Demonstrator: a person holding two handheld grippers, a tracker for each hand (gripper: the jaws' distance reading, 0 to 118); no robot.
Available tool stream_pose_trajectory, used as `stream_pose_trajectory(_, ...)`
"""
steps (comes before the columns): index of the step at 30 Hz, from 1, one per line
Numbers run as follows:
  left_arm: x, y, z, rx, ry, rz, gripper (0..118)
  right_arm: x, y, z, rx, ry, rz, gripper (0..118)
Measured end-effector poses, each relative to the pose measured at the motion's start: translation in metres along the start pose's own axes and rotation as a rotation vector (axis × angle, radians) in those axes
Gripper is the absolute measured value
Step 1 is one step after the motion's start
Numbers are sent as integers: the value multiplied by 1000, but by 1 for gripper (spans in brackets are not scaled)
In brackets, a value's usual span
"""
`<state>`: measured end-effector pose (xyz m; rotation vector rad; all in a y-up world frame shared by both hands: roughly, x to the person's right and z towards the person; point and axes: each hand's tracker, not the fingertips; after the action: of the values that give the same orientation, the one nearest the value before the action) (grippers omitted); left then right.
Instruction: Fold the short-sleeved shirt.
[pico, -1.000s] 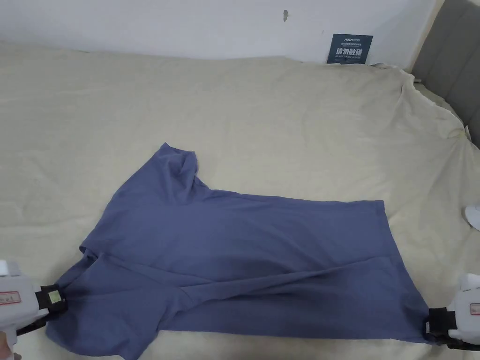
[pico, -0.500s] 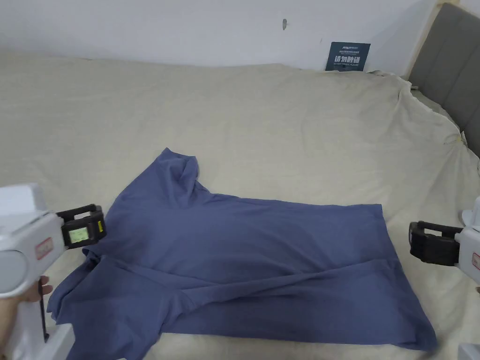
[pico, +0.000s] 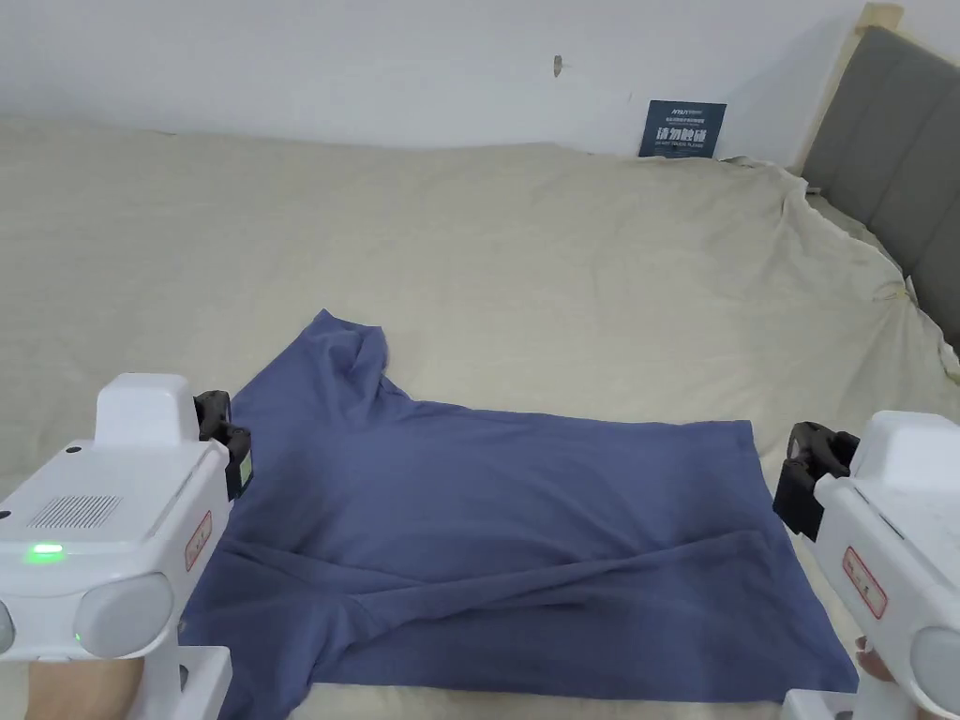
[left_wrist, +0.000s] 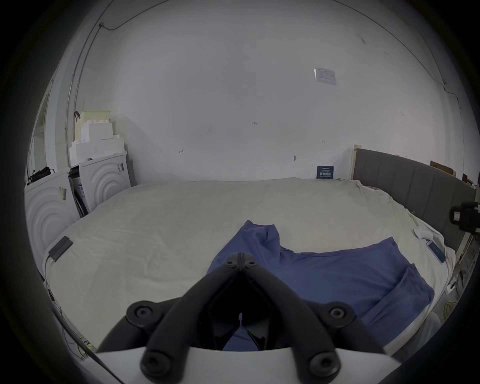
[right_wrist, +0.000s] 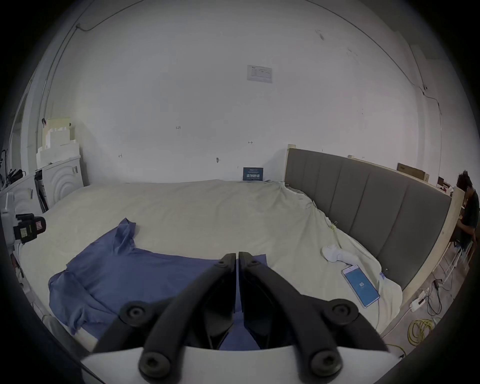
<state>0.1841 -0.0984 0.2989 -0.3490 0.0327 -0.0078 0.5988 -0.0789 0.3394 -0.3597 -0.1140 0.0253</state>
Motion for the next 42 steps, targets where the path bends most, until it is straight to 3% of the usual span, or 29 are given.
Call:
stream_pose_trajectory(12, -10, 43, -59, -50, -56, 34, 0, -13, 13, -12, 9, 37, -22, 0)
stream_pose_trajectory(18, -35, 73, -146, -232, -65, 223, 0, -14, 19, -31, -18, 47, -4, 0)
stream_pose_trajectory(19, -37, 79, -162, -278, -50, 234, 8, -14, 20, -34, -23, 45, -2, 0)
stream_pose_trajectory(20, -40, 82, -178, -324, -17, 229, 23, -14, 20, -38, -28, 44, 0, 0)
stream_pose_trajectory(21, -44, 84, -195, -368, -18, 219, 43, -12, 20, -43, -35, 41, 2, 0)
stream_pose_trajectory(23, -47, 86, -225, -460, -17, 196, 95, -10, 21, -54, -53, 34, 3, 0)
stream_pose_trajectory(24, -47, 85, -240, -514, -7, 174, 108, -10, 21, -58, -59, 34, 1, 0)
stream_pose_trajectory(25, -47, 83, -253, -555, 2, 158, 114, -10, 21, -63, -67, 33, 1, 0)
stream_pose_trajectory(34, -52, 34, -324, -864, 72, 38, 113, -17, 18, -94, -126, 12, 19, 0)
stream_pose_trajectory(36, -51, 27, -328, -858, 78, 20, 103, -19, 16, -98, -134, 11, 20, 0)
stream_pose_trajectory(38, -50, 24, -331, -857, 63, 36, 84, -24, 16, -98, -142, 14, 29, 0)
stream_pose_trajectory(40, -51, 20, -335, -870, 49, 64, 81, -28, 15, -99, -151, 13, 49, 0)
stream_pose_trajectory(41, -50, 17, -336, -882, 51, 67, 72, -26, 14, -99, -153, 12, 55, 0)
stream_pose_trajectory(42, -49, 15, -337, -894, 37, 77, 54, -26, 14, -98, -153, 10, 61, 0)
